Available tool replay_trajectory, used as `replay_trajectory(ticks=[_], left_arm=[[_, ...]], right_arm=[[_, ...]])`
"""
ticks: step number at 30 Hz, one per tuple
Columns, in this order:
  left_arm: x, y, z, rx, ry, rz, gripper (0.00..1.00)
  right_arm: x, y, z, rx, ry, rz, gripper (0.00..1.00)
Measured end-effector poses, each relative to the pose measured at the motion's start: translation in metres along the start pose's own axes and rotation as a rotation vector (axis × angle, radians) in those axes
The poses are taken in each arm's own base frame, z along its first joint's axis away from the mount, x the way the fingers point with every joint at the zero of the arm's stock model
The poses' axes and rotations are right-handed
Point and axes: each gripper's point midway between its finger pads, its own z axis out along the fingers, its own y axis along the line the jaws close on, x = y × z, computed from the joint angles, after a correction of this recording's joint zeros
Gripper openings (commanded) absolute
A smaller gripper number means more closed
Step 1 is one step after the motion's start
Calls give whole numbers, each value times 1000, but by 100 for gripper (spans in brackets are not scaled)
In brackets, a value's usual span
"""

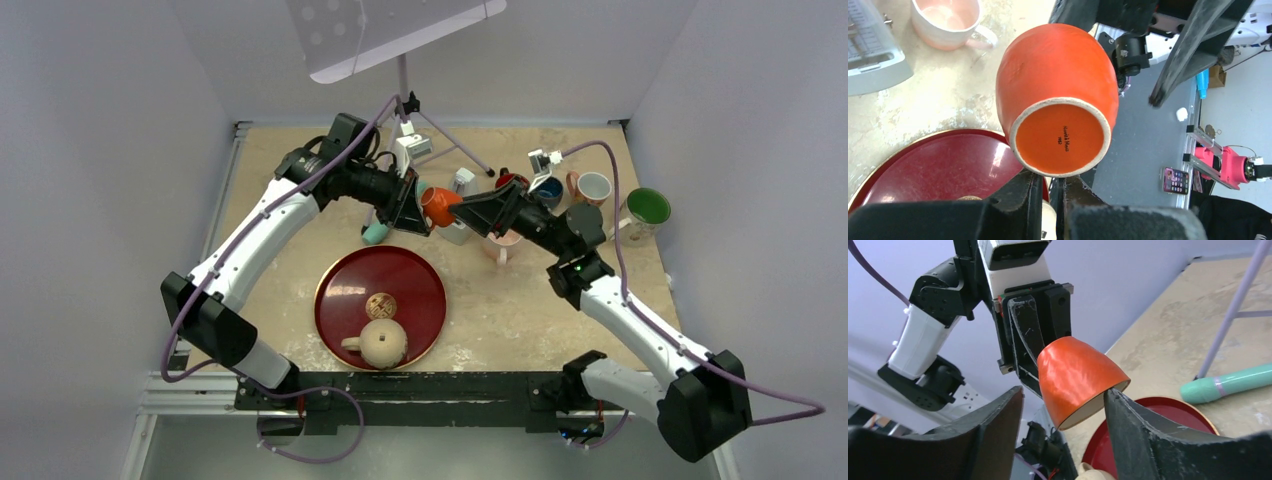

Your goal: Turn the mug right side up

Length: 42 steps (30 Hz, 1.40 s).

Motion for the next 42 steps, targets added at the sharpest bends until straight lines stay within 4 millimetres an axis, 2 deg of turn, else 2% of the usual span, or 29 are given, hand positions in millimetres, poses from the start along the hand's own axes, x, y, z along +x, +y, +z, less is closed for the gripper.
replay_trajectory(ticks=[2,4,5,7,8,9,10,12,13,16,18,21,22,24,26,27,29,32,35,37,40,42], left_arm=[[-1,-6,3,18,1,2,0],[-4,-9,5,31,-10,0,0],[-5,-9,5,33,-12,0,0],[-7,-7,6,30,-15,-5,0],[-8,-6,7,29,-18,-1,0],[-12,-6,8,36,-29,9,6],[-14,-9,7,52,-35,9,31],[-18,-14,6,71,-46,31,92],[-19,-15,6,71,-45,59,99],[1,-11,6,26,25,80,100],[16,0,4,-29,81,99,100],[39,18,-4,-121,171,148,100],[46,22,-7,-140,196,163,100],[68,32,-14,-180,265,203,99],[95,40,-22,-205,351,241,90],[109,44,-26,-214,395,256,82],[134,51,-33,-222,473,281,70],[175,62,-41,-222,590,308,67],[216,68,-43,-200,696,312,68],[237,69,-41,-174,749,321,70],[264,70,-35,-148,810,359,74],[276,69,-33,-132,833,378,76]], right_arm=[[1,6,6,-44,4,17,57],[5,6,14,-65,25,43,43],[8,5,18,-71,35,52,33],[13,9,23,-90,62,81,1],[13,13,24,-101,66,91,0],[10,18,24,-107,56,92,0],[6,21,24,-111,45,81,0],[-2,27,22,-93,28,61,0],[-7,27,23,-62,20,48,0],[-39,14,21,154,-46,15,0],[-68,-1,11,341,-111,-32,0],[-96,-37,-25,625,-158,-112,0],[-100,-52,-39,705,-158,-130,0],[-99,-96,-78,901,-115,-148,0],[-89,-142,-114,1084,-37,-140,0],[-80,-165,-129,1165,19,-128,0],[-54,-203,-150,1280,159,-94,0],[-10,-250,-175,1399,383,-38,0],[19,-279,-191,1450,529,1,0],[31,-292,-199,1468,593,16,0],[39,-308,-205,1474,627,27,0],[41,-316,-206,1468,630,37,0]])
